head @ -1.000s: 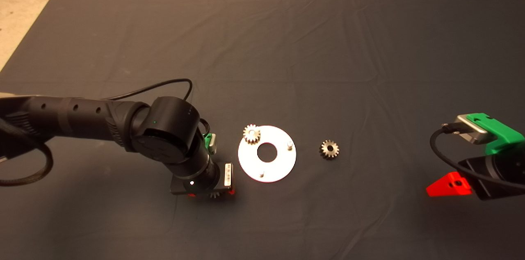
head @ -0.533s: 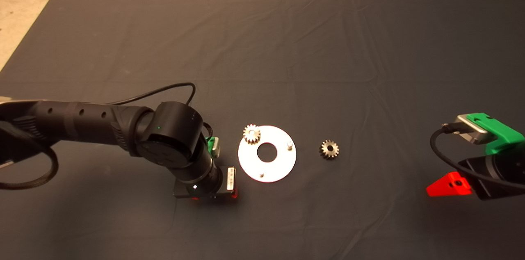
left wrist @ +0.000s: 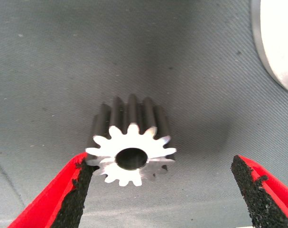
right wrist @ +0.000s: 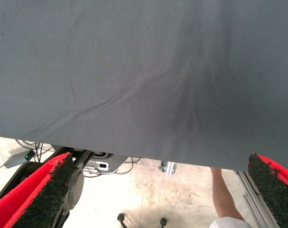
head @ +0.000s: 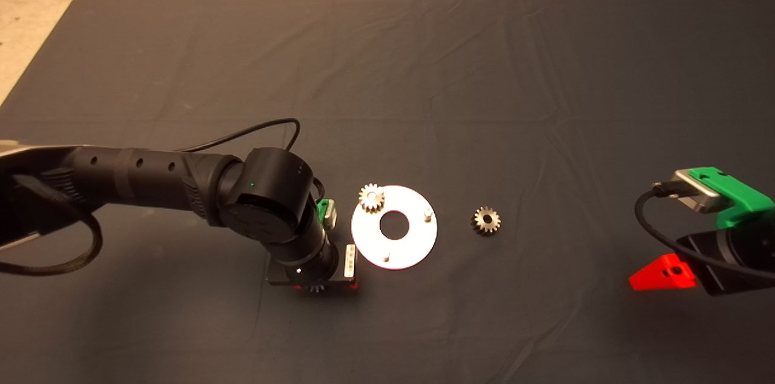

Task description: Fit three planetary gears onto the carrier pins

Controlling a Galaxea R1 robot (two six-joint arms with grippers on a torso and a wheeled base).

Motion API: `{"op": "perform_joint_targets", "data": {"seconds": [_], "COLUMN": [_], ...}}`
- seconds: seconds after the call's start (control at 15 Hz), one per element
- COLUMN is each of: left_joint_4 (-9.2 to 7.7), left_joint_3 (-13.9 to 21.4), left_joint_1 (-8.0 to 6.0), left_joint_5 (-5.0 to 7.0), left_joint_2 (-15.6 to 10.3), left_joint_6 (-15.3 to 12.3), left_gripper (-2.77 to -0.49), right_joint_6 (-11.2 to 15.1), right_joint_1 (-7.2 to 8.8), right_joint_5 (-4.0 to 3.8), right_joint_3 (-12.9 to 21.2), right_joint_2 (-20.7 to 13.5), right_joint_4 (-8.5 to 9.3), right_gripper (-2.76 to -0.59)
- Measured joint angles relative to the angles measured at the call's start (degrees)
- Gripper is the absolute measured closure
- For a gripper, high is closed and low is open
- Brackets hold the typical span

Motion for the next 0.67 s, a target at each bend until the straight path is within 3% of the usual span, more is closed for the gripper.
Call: {"op": "perform_joint_targets", "data": {"seconds": [0.67], "left_joint_4": [-0.04], "left_joint_3": [-1.62], "left_joint_1": [0.00], "left_joint_5": [0.32], "left_joint_2": [0.11], "left_joint_6": [1.69], "left_gripper": [-1.82], "right_joint_6": [0.00], "right_joint_1": [-0.02], "right_joint_5": [-0.01], "right_joint_3": [0.00], "right_joint_2": [0.00], "right_joint_4": [0.00], "right_gripper": [-2.73]}}
